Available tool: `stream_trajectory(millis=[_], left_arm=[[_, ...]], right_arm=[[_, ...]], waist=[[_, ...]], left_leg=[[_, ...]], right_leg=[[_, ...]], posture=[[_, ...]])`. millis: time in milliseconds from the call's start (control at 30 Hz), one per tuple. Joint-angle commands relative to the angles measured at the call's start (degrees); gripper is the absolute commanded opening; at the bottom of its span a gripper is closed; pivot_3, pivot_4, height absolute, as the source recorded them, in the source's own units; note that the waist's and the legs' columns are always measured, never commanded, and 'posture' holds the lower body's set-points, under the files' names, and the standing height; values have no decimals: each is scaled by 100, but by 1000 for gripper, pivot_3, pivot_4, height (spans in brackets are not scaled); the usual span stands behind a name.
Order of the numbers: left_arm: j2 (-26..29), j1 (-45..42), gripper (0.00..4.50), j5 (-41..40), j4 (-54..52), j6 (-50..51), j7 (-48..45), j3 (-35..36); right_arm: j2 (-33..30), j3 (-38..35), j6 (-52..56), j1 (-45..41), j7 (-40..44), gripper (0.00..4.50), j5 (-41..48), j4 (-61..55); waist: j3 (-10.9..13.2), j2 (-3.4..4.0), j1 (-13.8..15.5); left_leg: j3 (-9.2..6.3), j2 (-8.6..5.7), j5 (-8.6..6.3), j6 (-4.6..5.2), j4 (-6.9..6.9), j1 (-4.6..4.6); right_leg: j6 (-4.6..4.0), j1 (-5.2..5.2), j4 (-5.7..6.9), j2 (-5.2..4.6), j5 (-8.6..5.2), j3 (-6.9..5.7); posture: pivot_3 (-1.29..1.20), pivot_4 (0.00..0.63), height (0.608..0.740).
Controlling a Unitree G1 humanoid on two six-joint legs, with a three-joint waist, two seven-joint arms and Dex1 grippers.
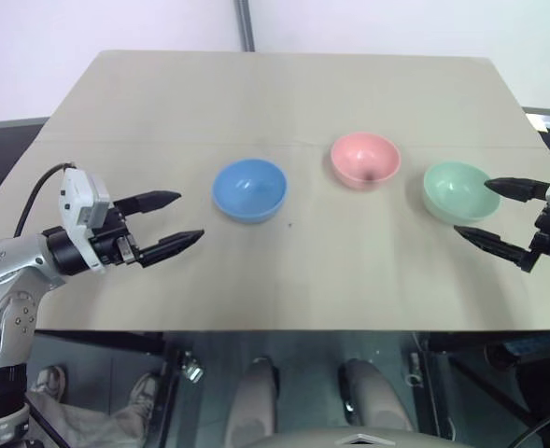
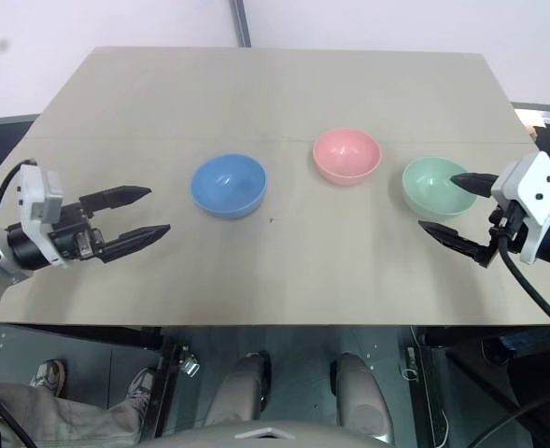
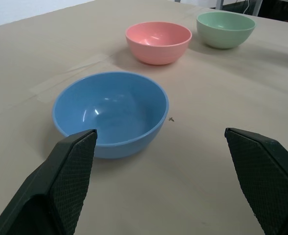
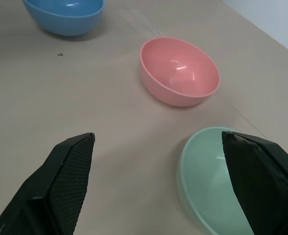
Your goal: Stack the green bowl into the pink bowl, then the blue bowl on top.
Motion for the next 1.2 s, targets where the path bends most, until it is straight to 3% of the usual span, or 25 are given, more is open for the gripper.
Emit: stream_trajectory(millis=[33, 433, 733, 833, 967, 1200], left_arm=[[41, -309, 4406, -21, 10, -33, -22, -83], [-198, -1131, 4406, 21, -80, 292, 144, -880], [58, -1080, 4406, 916, -615, 196, 728, -1262], [206, -1159, 4406, 1074, -765, 301, 758, -1417], [149, -1183, 4406, 622, -777, 361, 327, -1356], [178, -1242, 4406, 118, -656, 434, -325, -1197]], right_arm=[[-77, -174, 60, -15, -121, 4500, 98, -254], [11, 455, 8, -147, -716, 4500, -154, -616], [-18, 1527, 25, -700, -1017, 4500, -659, -541], [145, 2299, -309, -1316, -991, 4500, -1083, -84], [828, 3577, -909, -2463, -1040, 4500, -2010, 1085], [1910, 4640, -2041, -3944, -837, 4500, -3049, 3469]], waist=[[0, 0, 0], [0, -2, -9], [1, -3, -7], [2, -3, -19], [1, -6, -67], [4, -3, -105]], left_leg=[[0, 0, 0, 0, 0, 0], [2, 2, -1, 1, -1, 0], [3, 2, -1, 1, 1, -1], [2, 2, -1, 1, 1, 0], [6, 3, 0, 1, 4, 2], [5, 3, -1, 1, -2, -15]], right_leg=[[0, 0, 0, 0, 0, 0], [-1, -1, -1, 3, 3, 3], [0, 0, -1, 2, 2, 5], [0, 0, -1, 2, 2, 4], [2, -2, 0, 3, 2, 6], [-23, -19, 4, 3, 16, 4]], posture=[[0, 150, 740], [0, 150, 740], [0, 150, 740], [0, 150, 740], [0, 150, 740], [0, 150, 740]])
